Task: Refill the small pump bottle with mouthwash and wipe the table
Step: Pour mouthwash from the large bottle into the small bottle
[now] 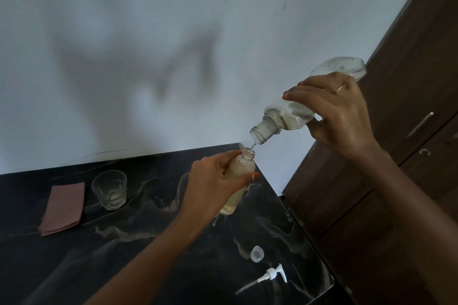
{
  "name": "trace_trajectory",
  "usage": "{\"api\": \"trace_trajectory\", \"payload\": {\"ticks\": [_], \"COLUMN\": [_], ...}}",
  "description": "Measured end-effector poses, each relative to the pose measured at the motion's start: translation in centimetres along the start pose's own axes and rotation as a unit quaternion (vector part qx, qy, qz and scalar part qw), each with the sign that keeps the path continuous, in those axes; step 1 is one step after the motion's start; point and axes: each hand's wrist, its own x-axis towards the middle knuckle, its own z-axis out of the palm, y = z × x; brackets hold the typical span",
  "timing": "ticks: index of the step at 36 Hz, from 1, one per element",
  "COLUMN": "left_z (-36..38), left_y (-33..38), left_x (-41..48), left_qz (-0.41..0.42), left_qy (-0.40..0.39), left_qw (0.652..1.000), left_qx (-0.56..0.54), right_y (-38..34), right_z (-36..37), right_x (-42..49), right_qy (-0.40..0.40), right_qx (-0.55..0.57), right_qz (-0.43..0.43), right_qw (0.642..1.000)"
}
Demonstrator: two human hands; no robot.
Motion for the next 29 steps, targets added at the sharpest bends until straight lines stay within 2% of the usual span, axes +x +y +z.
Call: {"api": "trace_trajectory", "payload": {"ticks": [29], "left_z": [-0.31], "left_y": [0.58], "left_x": [-0.20], "left_qz": [-0.007], "left_qy": [-0.016], "left_qw": [1.000], "left_qx": [-0.016], "right_y": [-0.61], "right_z": [0.09], "right_x": [-0.02], "right_qy": [-0.002], "right_qx": [-0.010], "right_qz": [-0.007], "right_qw": [1.000]}}
